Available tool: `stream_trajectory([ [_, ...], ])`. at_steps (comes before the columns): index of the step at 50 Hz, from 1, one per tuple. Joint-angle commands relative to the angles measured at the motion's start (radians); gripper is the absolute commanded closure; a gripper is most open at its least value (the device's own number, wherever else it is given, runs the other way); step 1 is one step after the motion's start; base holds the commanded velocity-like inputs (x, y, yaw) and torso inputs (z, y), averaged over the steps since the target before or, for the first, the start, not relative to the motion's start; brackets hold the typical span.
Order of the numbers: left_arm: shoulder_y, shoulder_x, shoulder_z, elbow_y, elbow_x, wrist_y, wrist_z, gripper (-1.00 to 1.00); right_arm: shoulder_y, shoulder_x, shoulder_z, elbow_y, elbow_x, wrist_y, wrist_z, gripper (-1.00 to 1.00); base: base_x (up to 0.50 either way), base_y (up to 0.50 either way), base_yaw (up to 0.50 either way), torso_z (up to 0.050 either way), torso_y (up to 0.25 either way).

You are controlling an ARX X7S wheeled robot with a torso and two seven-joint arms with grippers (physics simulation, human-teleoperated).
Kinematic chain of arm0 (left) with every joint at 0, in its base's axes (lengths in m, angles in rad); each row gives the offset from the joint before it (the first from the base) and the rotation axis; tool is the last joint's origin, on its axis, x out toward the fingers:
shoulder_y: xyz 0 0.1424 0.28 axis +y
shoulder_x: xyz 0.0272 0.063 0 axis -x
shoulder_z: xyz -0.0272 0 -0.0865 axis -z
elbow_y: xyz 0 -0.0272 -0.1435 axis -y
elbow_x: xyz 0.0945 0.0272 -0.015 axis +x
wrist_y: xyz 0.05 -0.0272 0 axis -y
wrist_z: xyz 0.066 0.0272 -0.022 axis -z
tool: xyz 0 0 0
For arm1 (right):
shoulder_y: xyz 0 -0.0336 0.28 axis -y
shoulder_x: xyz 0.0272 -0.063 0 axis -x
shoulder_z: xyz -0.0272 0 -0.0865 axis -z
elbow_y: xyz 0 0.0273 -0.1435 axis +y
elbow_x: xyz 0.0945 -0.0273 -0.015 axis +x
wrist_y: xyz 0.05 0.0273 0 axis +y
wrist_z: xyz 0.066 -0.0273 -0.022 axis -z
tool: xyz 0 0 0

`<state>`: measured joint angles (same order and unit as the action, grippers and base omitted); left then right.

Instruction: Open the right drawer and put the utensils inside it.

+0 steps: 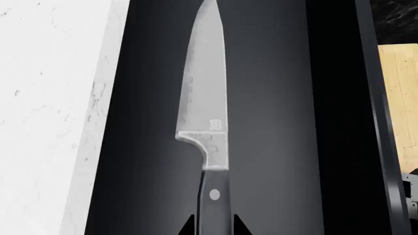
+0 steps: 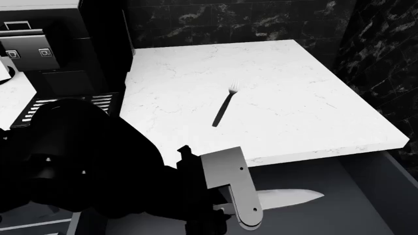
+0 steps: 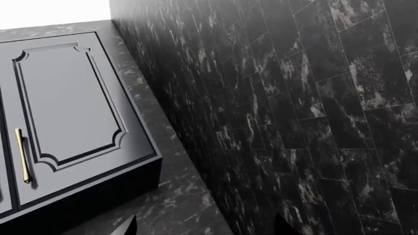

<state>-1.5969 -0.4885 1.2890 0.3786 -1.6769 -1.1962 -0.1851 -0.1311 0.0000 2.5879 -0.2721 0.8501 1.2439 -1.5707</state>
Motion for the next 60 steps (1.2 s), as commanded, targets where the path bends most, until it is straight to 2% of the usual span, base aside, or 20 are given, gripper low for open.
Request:
stream_trajectory([
  [1,0.045,0.02,0.035,-0.017,0.048,0.011,-0.005,1.0,-0.001,0.0,-0.008,0.004,-0.004,-0.005,0.0,-1.0,0.0,0.0,0.0,0.0,0.0],
  [16,0.088,0.05,0.066,-0.133,0.101,0.03,0.047,1.0,0.003,0.0,-0.02,0.005,-0.014,-0.015,0.0,-1.0,0.0,0.0,0.0,0.0,0.0],
  [25,0.14,0.088,0.114,-0.244,0.182,0.053,0.077,1.0,0.002,0.0,-0.024,0.008,-0.015,-0.018,0.0,-1.0,0.0,0.0,0.0,0.0,0.0],
  [41,0.204,0.121,0.175,-0.314,0.246,0.07,0.106,1.0,0.001,0.0,-0.014,0.007,-0.008,-0.009,0.0,-1.0,0.0,0.0,0.0,0.0,0.0],
  [60,0.256,0.17,0.226,-0.424,0.291,0.064,0.054,1.0,-0.003,0.0,-0.017,0.014,-0.004,-0.01,0.0,-1.0,0.0,0.0,0.0,0.0,0.0],
])
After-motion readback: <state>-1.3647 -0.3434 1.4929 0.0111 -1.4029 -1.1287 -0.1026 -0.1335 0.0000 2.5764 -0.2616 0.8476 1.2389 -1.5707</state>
